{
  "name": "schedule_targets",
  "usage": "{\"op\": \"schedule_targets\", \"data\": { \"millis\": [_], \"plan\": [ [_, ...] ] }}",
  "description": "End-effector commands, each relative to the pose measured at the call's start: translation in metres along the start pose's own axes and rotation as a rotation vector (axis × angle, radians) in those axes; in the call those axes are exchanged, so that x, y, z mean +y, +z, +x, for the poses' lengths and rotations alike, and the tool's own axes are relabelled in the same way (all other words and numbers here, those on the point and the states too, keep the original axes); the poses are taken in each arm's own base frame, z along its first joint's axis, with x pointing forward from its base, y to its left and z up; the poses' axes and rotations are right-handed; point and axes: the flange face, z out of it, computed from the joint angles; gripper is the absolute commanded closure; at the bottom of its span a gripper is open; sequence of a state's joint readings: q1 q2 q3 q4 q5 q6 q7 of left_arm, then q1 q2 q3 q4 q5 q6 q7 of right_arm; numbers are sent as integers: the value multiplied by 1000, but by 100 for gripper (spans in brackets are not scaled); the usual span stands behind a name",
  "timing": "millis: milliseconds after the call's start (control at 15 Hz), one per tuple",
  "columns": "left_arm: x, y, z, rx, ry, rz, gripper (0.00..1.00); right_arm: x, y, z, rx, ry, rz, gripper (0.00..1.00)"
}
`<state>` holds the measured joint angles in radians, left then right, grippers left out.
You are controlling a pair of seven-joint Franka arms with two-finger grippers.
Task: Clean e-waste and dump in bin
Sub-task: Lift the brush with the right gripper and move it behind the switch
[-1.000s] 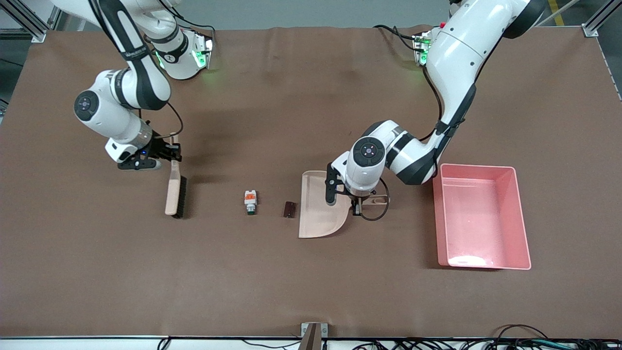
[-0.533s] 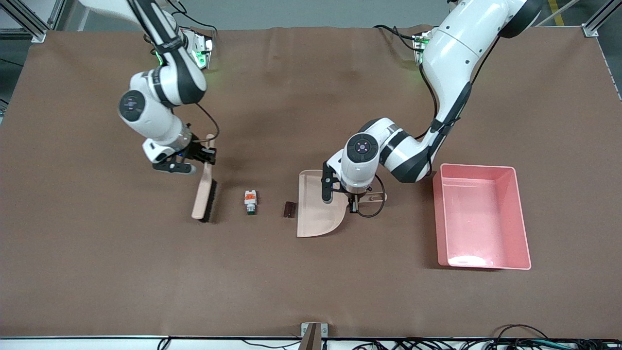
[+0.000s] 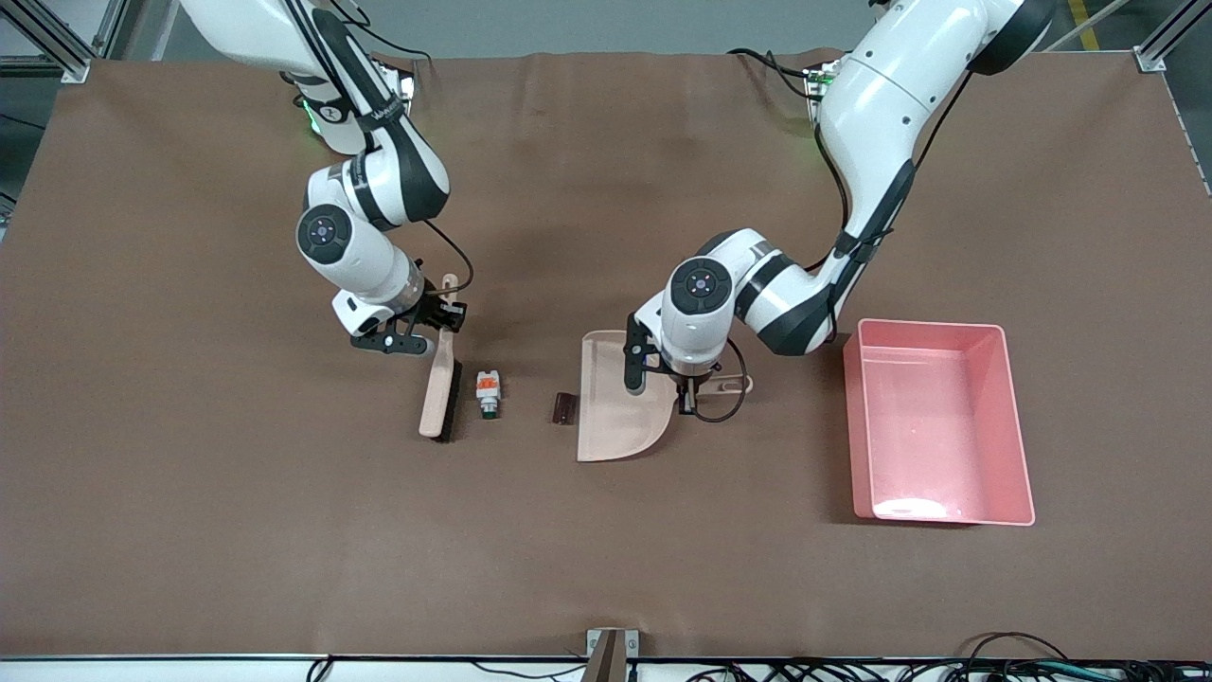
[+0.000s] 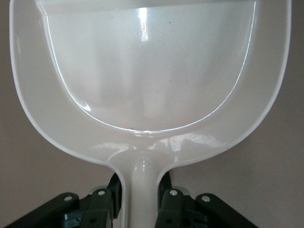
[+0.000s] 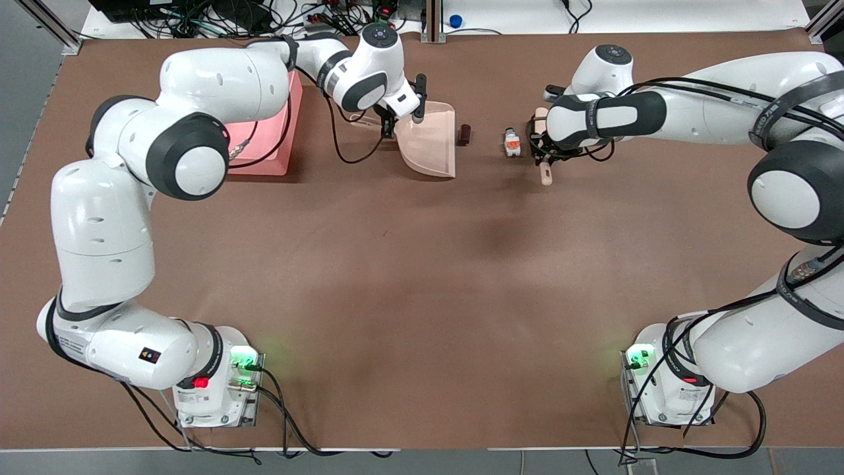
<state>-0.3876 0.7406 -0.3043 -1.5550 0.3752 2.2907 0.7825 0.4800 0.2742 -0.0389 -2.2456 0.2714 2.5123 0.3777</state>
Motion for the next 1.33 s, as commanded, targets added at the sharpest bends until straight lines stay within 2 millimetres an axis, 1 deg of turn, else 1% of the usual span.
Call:
{"op": "schedule_targets", "data": {
  "millis": [0,133,267,333,400,467,600,867,1000,1200,1267],
  "plan": [
    [-2,7,6,-23,22,22,99,-16,7,-5,-11,8,-3,100],
    [-4,6,7,-21,21,26,99,-18,10,-6,-11,8,-4,100],
    [-5,5,9,-19,23,29,99,-25,12,-9,-13,-3,-4,100],
    [-2,7,13,-18,26,25,99,-27,14,-10,-19,-6,-8,100],
    [-3,5,15,-14,24,30,99,-30,17,-9,-21,-7,-9,100],
    [-4,4,15,-12,20,32,99,-34,22,-12,-23,-16,-13,100],
    [-4,5,15,-13,20,31,99,-43,22,-9,-22,-1,-9,100],
    [0,4,22,-11,29,31,99,-84,28,-12,-11,0,1,100],
    [0,7,23,-11,27,29,99,-104,36,-14,-7,1,2,100],
    [0,8,23,-10,26,29,99,-125,42,-16,-3,9,13,100],
    [0,9,24,-10,16,27,99,-132,39,-16,2,10,19,100]
  ]
}}
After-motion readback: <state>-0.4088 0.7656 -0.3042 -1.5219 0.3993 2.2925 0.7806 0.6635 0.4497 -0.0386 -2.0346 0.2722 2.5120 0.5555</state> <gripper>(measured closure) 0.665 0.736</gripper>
